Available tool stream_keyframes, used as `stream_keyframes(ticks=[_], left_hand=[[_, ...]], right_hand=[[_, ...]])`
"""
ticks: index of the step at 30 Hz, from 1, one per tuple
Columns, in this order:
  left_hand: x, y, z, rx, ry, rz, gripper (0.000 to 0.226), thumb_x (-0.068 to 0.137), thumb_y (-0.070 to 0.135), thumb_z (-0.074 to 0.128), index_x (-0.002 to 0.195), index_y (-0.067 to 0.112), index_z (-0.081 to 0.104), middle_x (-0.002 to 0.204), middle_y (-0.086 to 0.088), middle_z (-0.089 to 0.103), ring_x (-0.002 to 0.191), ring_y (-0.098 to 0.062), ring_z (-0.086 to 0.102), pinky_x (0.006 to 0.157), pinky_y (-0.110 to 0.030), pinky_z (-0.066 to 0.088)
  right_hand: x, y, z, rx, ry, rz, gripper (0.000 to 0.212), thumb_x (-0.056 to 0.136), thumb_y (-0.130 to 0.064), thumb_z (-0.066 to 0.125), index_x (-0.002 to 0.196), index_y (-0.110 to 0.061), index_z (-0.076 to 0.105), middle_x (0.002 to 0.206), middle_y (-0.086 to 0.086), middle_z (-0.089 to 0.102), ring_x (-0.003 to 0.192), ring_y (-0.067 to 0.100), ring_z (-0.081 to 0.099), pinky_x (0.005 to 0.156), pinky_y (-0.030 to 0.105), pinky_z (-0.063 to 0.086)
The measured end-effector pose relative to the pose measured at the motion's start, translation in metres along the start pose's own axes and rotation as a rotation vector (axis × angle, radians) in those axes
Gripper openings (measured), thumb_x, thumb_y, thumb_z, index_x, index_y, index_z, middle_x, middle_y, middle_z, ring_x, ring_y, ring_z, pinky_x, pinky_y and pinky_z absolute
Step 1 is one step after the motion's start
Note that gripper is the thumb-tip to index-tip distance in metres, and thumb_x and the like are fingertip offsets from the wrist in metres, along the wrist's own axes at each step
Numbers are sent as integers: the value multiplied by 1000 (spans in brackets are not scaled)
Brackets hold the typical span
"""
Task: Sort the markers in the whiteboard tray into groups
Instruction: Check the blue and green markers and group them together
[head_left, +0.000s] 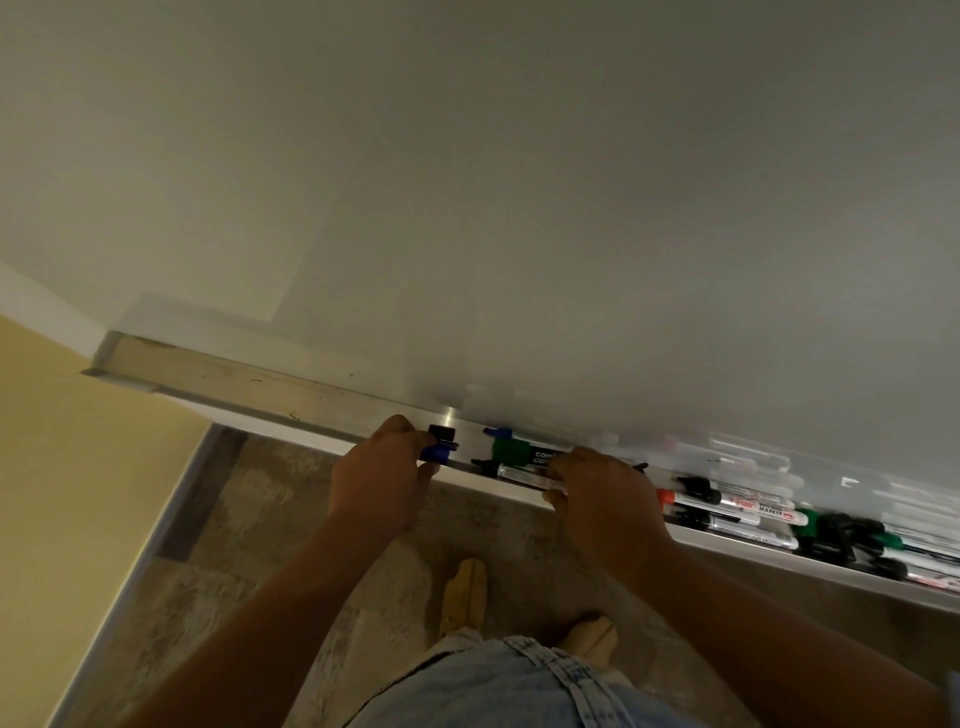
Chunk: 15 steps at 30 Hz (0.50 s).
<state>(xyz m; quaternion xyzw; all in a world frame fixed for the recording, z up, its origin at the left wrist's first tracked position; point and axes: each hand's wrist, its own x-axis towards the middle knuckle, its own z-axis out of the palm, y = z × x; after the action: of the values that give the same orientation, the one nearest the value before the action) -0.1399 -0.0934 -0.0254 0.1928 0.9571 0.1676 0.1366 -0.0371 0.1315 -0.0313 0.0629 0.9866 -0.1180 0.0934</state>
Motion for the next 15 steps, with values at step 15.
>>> stream_keyframes(ticks=[15], left_hand=[[12, -9, 0, -23, -36, 188, 25, 86, 32, 67, 110, 29, 66, 108, 9, 64, 89, -13, 62, 70, -23, 42]], right_hand=[[-11, 13, -6, 69, 68, 52, 19, 89, -35, 63, 106, -27, 67, 97, -8, 67, 75, 7, 60, 66, 23, 50]])
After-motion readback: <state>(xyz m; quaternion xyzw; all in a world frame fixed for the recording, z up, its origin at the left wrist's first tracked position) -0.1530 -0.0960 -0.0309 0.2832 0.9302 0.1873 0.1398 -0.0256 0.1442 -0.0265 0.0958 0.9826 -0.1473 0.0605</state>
